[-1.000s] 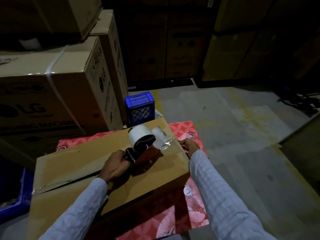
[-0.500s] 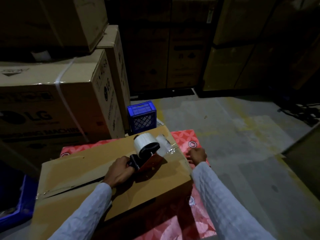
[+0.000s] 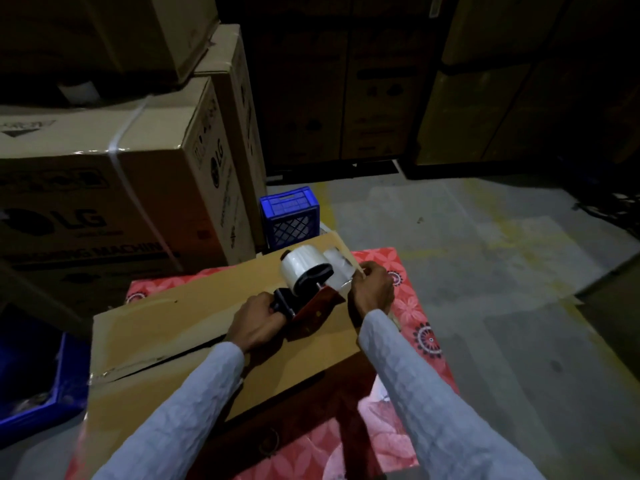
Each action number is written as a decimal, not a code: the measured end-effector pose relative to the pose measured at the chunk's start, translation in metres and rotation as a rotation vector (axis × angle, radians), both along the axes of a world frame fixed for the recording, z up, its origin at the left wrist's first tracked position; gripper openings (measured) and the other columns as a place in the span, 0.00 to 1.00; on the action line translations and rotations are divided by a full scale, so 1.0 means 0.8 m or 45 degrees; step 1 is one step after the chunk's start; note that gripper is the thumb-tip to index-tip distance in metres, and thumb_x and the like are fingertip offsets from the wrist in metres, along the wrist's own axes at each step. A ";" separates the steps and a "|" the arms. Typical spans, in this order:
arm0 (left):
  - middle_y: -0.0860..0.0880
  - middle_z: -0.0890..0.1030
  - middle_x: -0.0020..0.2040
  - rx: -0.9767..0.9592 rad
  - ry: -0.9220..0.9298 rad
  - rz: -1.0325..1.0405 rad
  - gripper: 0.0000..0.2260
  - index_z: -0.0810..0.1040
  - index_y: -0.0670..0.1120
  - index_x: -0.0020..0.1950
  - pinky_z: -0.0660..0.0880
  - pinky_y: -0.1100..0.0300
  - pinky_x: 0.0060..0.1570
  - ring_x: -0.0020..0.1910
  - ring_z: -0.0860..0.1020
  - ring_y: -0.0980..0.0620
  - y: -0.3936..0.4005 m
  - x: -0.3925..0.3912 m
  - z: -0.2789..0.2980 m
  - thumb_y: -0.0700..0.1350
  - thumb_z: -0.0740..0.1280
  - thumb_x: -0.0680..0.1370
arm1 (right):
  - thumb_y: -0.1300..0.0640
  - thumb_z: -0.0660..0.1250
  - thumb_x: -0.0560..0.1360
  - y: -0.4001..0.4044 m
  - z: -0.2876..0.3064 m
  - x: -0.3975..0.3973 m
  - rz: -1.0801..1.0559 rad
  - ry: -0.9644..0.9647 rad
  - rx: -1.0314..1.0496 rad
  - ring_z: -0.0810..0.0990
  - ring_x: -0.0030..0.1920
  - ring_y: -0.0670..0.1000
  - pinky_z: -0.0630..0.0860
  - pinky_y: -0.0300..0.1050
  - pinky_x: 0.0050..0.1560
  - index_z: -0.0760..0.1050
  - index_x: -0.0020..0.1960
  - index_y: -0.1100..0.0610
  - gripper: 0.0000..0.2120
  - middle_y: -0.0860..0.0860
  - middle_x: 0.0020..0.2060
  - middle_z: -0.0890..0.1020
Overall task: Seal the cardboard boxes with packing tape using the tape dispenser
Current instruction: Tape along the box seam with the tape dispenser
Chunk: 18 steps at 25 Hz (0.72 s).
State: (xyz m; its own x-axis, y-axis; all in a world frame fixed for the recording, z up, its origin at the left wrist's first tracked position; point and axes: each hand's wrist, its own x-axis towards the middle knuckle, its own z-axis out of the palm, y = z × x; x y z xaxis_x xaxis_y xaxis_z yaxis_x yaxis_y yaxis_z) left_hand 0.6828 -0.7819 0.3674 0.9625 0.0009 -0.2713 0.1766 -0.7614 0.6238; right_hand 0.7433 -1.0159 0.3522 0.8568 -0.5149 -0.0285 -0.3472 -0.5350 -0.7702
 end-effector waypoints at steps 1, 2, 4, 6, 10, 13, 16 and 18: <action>0.49 0.83 0.38 -0.003 0.004 -0.004 0.15 0.79 0.50 0.44 0.77 0.53 0.38 0.36 0.81 0.46 -0.004 0.007 0.001 0.60 0.64 0.71 | 0.57 0.69 0.78 -0.002 0.007 0.010 0.002 -0.001 0.012 0.84 0.50 0.61 0.76 0.47 0.48 0.85 0.54 0.53 0.08 0.55 0.50 0.87; 0.49 0.83 0.39 -0.015 0.012 -0.013 0.15 0.79 0.50 0.44 0.78 0.52 0.39 0.37 0.81 0.45 -0.008 0.014 0.003 0.60 0.64 0.71 | 0.57 0.69 0.77 -0.005 0.010 0.020 0.013 -0.017 0.014 0.84 0.50 0.61 0.76 0.47 0.48 0.86 0.54 0.53 0.09 0.56 0.50 0.87; 0.48 0.82 0.40 -0.037 0.035 -0.018 0.16 0.79 0.49 0.45 0.77 0.52 0.38 0.37 0.80 0.45 -0.010 0.026 0.007 0.60 0.64 0.70 | 0.57 0.70 0.76 -0.006 0.014 0.033 0.025 -0.020 0.028 0.85 0.49 0.60 0.77 0.46 0.48 0.87 0.54 0.53 0.09 0.55 0.49 0.87; 0.47 0.81 0.39 -0.030 0.052 -0.029 0.16 0.78 0.48 0.44 0.72 0.54 0.36 0.36 0.79 0.45 -0.003 0.027 0.012 0.60 0.63 0.70 | 0.55 0.72 0.76 -0.008 0.010 0.039 0.021 -0.021 0.044 0.85 0.49 0.59 0.78 0.46 0.48 0.87 0.54 0.52 0.09 0.54 0.49 0.88; 0.47 0.81 0.41 0.012 0.090 -0.004 0.13 0.78 0.47 0.47 0.71 0.56 0.36 0.38 0.79 0.46 0.033 -0.004 0.006 0.55 0.66 0.71 | 0.52 0.75 0.76 -0.011 0.004 0.040 0.030 -0.058 0.051 0.85 0.49 0.57 0.79 0.47 0.52 0.87 0.54 0.52 0.09 0.52 0.49 0.88; 0.45 0.82 0.41 0.029 0.111 0.049 0.10 0.78 0.45 0.45 0.74 0.52 0.39 0.39 0.80 0.43 0.069 -0.033 0.007 0.51 0.66 0.74 | 0.52 0.74 0.77 -0.011 0.003 0.035 0.014 -0.076 0.062 0.84 0.49 0.55 0.77 0.46 0.53 0.85 0.54 0.53 0.08 0.51 0.49 0.88; 0.46 0.83 0.41 0.056 0.119 0.077 0.15 0.79 0.47 0.45 0.80 0.46 0.44 0.40 0.81 0.44 0.101 -0.056 0.014 0.57 0.63 0.69 | 0.53 0.73 0.78 -0.011 0.001 0.029 0.032 -0.112 0.013 0.84 0.51 0.56 0.73 0.45 0.50 0.84 0.55 0.54 0.08 0.52 0.51 0.86; 0.48 0.83 0.41 0.054 0.123 0.089 0.16 0.79 0.49 0.47 0.81 0.45 0.47 0.40 0.82 0.46 0.114 -0.068 0.014 0.60 0.63 0.70 | 0.54 0.72 0.79 -0.011 0.000 0.027 0.097 -0.138 -0.075 0.81 0.55 0.57 0.71 0.45 0.51 0.82 0.58 0.54 0.09 0.53 0.55 0.83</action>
